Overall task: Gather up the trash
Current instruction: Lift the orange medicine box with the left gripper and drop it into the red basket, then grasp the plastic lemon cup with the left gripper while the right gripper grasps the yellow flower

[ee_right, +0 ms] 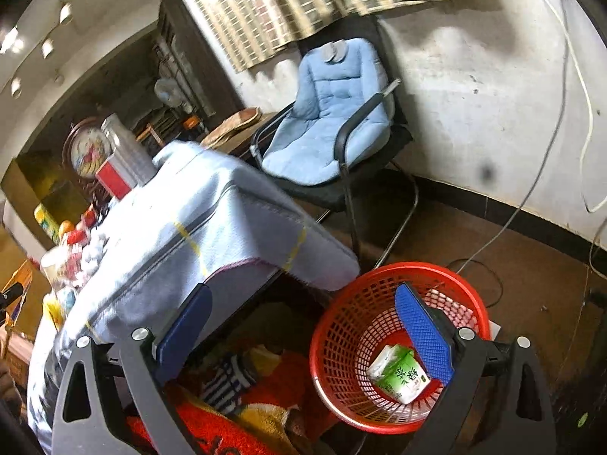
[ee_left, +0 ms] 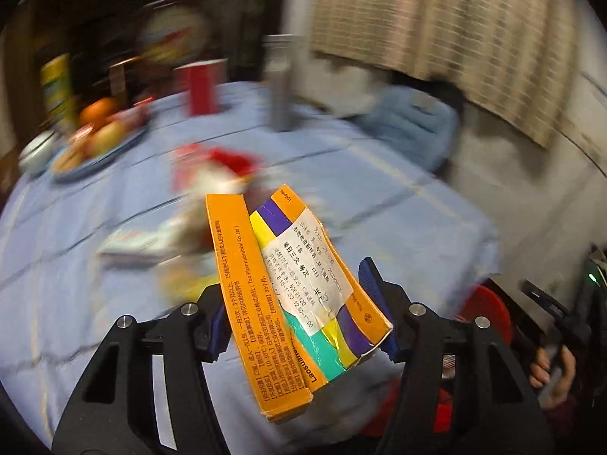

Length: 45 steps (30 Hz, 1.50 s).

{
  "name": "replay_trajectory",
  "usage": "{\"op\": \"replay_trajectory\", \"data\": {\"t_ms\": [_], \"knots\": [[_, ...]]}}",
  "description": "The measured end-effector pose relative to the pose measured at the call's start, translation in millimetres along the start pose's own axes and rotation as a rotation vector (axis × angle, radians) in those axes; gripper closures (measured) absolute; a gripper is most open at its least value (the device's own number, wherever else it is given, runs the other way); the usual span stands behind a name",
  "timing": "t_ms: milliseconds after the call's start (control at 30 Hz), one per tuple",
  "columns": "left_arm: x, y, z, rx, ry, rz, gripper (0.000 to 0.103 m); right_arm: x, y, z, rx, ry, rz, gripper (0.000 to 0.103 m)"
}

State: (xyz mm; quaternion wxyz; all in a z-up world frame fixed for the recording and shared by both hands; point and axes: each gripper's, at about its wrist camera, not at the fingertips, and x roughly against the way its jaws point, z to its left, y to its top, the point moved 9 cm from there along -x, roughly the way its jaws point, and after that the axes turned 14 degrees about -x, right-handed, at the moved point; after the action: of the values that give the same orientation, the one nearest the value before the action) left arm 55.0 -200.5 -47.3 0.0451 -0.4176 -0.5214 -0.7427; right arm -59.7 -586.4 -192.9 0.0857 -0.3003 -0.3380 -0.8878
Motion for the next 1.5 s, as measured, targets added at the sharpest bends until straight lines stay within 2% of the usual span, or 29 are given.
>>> {"op": "replay_trajectory", "data": {"t_ms": [100, 167, 333, 367, 400, 467, 533, 600, 733, 967, 1100, 1300, 1500], "knots": [[-24, 27, -76, -0.129, -0.155, 0.004, 0.042, 11, 11, -16, -0.028, -0.015, -0.036, 0.008], [-42, 42, -144, -0.236, -0.272, 0.010, 0.040, 19, 18, -27, -0.048, -0.025, -0.057, 0.008], [-83, 52, -273, -0.433, -0.439, 0.039, 0.032, 31, 28, -55, -0.090, -0.053, -0.086, 0.008], [-91, 51, -293, -0.464, -0.465, 0.050, 0.026, 32, 29, -59, -0.097, -0.058, -0.087, 0.008], [-98, 49, -311, -0.500, -0.469, 0.061, 0.019, 33, 30, -64, -0.105, -0.061, -0.089, 0.008], [-119, 49, -332, -0.567, -0.394, 0.069, 0.015, 37, 31, -74, -0.118, -0.066, -0.094, 0.008], [-124, 50, -337, -0.584, -0.365, 0.062, 0.013, 39, 32, -83, -0.125, -0.076, -0.101, 0.008], [-122, 52, -331, -0.569, -0.350, 0.045, 0.007, 39, 33, -90, -0.137, -0.082, -0.102, 0.008], [-117, 54, -294, -0.505, -0.289, 0.036, 0.007, 35, 32, -92, -0.164, -0.062, -0.092, 0.008], [-108, 54, -223, -0.376, -0.194, 0.046, 0.007, 32, 26, -49, -0.080, -0.033, -0.076, 0.008], [-90, 49, -175, -0.298, -0.127, 0.029, 0.007, 35, 19, -12, -0.018, 0.002, -0.070, 0.008], [-64, 39, -95, -0.153, -0.024, 0.008, 0.007, 27, 5, 66, 0.102, 0.076, -0.028, 0.007], [-34, 10, 14, 0.014, 0.129, 0.001, 0.007, 5, -26, 155, 0.221, 0.166, 0.056, 0.007]]}}
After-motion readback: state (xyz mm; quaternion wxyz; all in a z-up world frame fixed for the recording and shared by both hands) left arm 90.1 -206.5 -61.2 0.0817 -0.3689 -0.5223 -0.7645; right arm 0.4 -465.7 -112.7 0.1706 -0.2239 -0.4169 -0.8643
